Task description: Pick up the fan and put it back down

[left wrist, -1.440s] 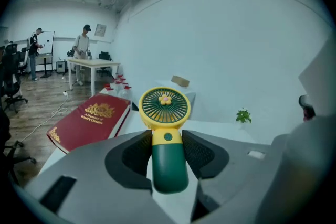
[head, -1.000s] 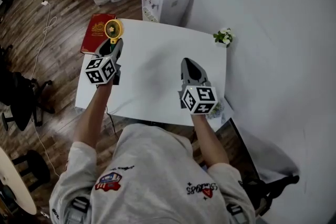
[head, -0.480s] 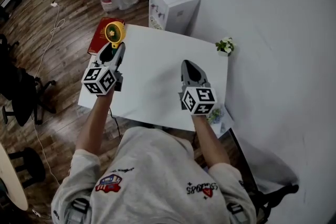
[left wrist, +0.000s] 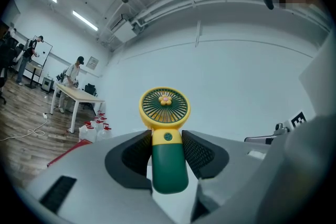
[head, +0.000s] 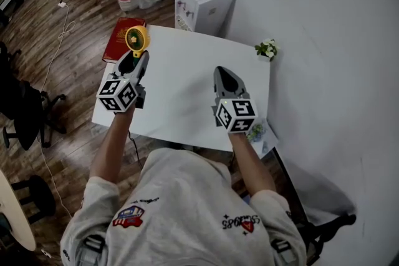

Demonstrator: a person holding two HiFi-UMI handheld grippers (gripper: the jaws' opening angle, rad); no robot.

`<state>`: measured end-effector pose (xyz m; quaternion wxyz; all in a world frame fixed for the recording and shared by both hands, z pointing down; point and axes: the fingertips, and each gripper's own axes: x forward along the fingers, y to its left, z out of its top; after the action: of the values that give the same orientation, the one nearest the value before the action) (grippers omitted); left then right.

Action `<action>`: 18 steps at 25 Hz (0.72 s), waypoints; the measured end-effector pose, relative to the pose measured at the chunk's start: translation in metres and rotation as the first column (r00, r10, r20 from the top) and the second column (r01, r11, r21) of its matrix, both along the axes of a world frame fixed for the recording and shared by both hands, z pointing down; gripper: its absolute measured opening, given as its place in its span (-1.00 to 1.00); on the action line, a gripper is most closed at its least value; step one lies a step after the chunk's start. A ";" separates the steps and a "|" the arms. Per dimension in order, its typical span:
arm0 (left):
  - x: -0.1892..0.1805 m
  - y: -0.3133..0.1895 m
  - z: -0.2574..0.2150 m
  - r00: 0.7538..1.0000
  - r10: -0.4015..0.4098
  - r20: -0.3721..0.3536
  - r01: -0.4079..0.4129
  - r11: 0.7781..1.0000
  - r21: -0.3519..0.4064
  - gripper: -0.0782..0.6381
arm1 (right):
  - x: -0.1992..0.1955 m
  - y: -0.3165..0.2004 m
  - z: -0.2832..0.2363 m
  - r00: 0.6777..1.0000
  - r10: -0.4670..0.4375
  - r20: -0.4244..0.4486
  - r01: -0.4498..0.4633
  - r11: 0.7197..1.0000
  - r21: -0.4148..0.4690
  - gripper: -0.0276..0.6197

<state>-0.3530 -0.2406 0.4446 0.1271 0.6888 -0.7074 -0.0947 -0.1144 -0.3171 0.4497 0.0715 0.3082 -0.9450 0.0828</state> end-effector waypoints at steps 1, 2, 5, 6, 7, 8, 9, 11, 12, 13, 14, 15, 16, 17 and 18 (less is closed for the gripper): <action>0.002 -0.002 0.002 1.000 0.007 0.000 -0.007 1.000 -0.006 -0.30 | 0.001 -0.001 0.001 1.000 0.002 -0.002 -0.002 1.000 0.000 -0.94; 0.003 -0.005 0.004 1.000 0.015 0.000 -0.015 1.000 -0.011 -0.30 | 0.002 -0.002 0.002 1.000 0.004 -0.005 -0.004 1.000 0.000 -0.94; 0.011 -0.013 0.011 0.999 0.046 0.001 -0.046 0.999 -0.027 -0.30 | 0.006 -0.004 0.005 1.000 0.016 -0.009 -0.016 1.000 -0.003 -0.94; 0.015 -0.015 0.014 0.998 0.058 -0.001 -0.058 0.998 -0.034 -0.30 | 0.008 -0.004 0.007 1.000 0.023 -0.010 -0.023 1.000 -0.007 -0.94; 0.019 -0.018 0.017 0.997 0.072 -0.004 -0.072 0.997 -0.040 -0.30 | 0.011 -0.003 0.008 0.999 0.031 -0.011 -0.031 0.999 -0.011 -0.94; 0.024 -0.020 0.019 0.996 0.088 -0.009 -0.088 0.995 -0.046 -0.30 | 0.015 -0.004 0.008 0.999 0.040 -0.012 -0.040 0.999 -0.014 -0.94; 0.030 -0.024 0.021 0.994 0.104 -0.012 -0.105 0.993 -0.051 -0.30 | 0.019 -0.005 0.009 0.999 0.050 -0.014 -0.050 0.999 -0.016 -0.94; 0.040 -0.032 0.027 0.991 0.134 -0.018 -0.135 0.989 -0.060 -0.30 | 0.027 -0.008 0.010 0.997 0.070 -0.015 -0.070 0.997 -0.019 -0.94; 0.046 -0.037 0.030 0.989 0.148 -0.018 -0.149 0.987 -0.066 -0.30 | 0.031 -0.010 0.011 0.997 0.080 -0.016 -0.081 0.997 -0.021 -0.94; 0.052 -0.041 0.033 0.986 0.164 -0.015 -0.164 0.984 -0.073 -0.30 | 0.036 -0.012 0.012 0.996 0.091 -0.017 -0.092 0.996 -0.023 -0.94; 0.058 -0.046 0.036 0.984 0.180 -0.009 -0.180 0.980 -0.080 -0.30 | 0.041 -0.013 0.012 0.995 0.103 -0.018 -0.103 0.994 -0.025 -0.94; 0.065 -0.051 0.038 0.980 0.198 -0.005 -0.197 0.977 -0.085 -0.30 | 0.046 -0.015 0.013 0.993 0.115 -0.019 -0.115 0.993 -0.026 -0.94; 0.071 -0.057 0.039 0.977 0.215 -0.001 -0.214 0.973 -0.087 -0.30 | 0.052 -0.018 0.014 0.992 0.127 -0.020 -0.128 0.991 -0.027 -0.94; 0.078 -0.062 0.041 0.973 0.232 0.002 -0.231 0.969 -0.090 -0.30 | 0.058 -0.020 0.016 0.990 0.140 -0.021 -0.141 0.990 -0.029 -0.94; 0.084 -0.067 0.043 0.969 0.248 0.006 -0.247 0.965 -0.093 -0.30 | 0.064 -0.022 0.018 0.988 0.153 -0.023 -0.154 0.988 -0.032 -0.94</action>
<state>-0.2689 -0.3072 0.4880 0.1631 0.7660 -0.6206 -0.0394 -0.0505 -0.3390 0.4676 0.0799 0.3797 -0.9161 0.1006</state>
